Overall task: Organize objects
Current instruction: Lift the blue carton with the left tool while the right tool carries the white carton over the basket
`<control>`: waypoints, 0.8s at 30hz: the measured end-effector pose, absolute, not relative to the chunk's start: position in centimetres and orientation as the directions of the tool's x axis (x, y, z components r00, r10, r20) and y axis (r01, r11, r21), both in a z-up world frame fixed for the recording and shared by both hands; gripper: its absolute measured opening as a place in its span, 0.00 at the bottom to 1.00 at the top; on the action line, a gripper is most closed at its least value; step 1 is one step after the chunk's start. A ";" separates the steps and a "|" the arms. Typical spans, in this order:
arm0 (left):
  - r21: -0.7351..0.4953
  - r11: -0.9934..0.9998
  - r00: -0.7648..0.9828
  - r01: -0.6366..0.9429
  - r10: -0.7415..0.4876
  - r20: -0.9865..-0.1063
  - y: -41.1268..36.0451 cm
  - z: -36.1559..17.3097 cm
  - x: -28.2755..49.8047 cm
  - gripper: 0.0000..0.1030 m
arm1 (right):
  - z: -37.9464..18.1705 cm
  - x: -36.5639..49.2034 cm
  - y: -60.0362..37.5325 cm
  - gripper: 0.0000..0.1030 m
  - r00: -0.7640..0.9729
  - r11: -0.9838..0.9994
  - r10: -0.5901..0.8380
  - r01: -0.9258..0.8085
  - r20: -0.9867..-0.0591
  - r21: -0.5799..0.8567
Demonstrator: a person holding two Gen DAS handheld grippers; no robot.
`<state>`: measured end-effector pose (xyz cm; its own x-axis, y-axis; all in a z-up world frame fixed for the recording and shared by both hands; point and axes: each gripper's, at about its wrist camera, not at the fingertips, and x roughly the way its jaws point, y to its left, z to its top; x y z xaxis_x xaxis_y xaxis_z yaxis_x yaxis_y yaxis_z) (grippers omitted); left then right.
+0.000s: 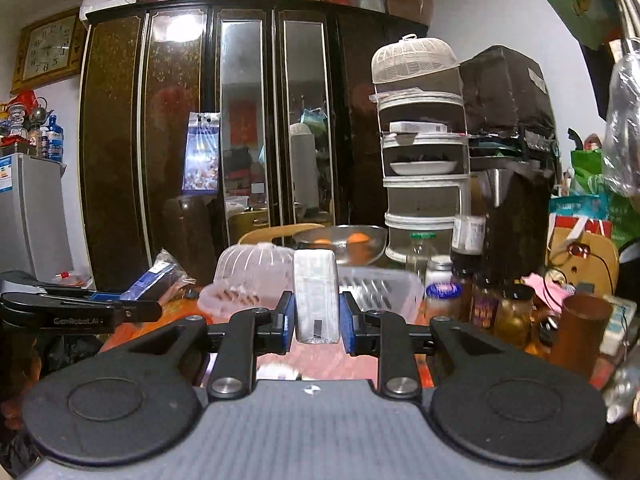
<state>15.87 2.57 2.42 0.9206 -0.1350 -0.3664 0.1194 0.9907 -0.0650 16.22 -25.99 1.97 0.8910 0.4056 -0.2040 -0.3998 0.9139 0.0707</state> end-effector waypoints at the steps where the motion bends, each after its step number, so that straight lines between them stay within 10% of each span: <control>1: -0.067 0.990 0.918 0.125 -0.141 -0.370 2.5 2.7 16.6 0.37 | 2.2 16.9 -25.9 0.26 0.888 0.912 0.409 -0.403 -0.208 0.075; 24: -0.098 0.989 0.736 0.114 -0.150 -0.660 1.1 0.5 34.9 0.37 | 0.3 33.7 -21.8 0.26 0.772 0.935 0.340 -0.342 -0.538 0.100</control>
